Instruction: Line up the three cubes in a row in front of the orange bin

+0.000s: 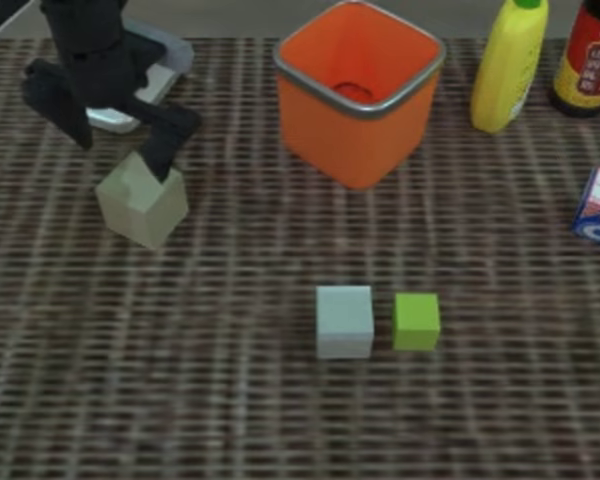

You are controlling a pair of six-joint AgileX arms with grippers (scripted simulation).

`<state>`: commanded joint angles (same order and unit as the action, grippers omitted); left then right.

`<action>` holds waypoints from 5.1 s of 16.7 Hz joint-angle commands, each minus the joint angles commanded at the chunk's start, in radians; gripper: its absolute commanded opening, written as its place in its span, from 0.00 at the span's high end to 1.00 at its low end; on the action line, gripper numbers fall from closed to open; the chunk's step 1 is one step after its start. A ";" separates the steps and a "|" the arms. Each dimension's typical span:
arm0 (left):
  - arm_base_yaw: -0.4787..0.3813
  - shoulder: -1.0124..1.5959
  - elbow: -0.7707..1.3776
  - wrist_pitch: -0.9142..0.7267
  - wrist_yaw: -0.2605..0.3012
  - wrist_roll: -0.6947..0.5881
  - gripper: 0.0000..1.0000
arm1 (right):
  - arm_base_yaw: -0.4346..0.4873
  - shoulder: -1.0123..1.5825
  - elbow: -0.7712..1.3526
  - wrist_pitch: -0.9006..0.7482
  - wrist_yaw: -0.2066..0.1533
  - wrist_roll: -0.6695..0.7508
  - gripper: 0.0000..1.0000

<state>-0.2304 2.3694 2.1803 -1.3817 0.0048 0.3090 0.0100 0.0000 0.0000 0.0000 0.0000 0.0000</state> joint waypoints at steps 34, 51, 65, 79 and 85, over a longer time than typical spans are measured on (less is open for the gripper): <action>0.002 0.050 -0.271 0.321 0.001 0.002 1.00 | 0.000 0.000 0.000 0.000 0.000 0.000 0.00; 0.018 -0.007 -0.075 0.075 0.002 0.001 1.00 | 0.000 0.000 0.000 0.000 0.000 0.000 0.00; -0.196 -0.239 -0.408 0.163 0.001 -0.511 1.00 | 0.000 0.000 0.000 0.000 0.000 0.000 0.00; -0.342 -0.432 -0.684 0.256 -0.001 -0.878 1.00 | 0.000 0.000 0.000 0.000 0.000 0.000 0.00; -0.344 -0.368 -0.820 0.468 0.000 -0.877 1.00 | 0.000 0.000 0.000 0.000 0.000 0.000 0.00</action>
<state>-0.5742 2.0013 1.3604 -0.9141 0.0047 -0.5685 0.0100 0.0000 0.0000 0.0000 0.0000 0.0000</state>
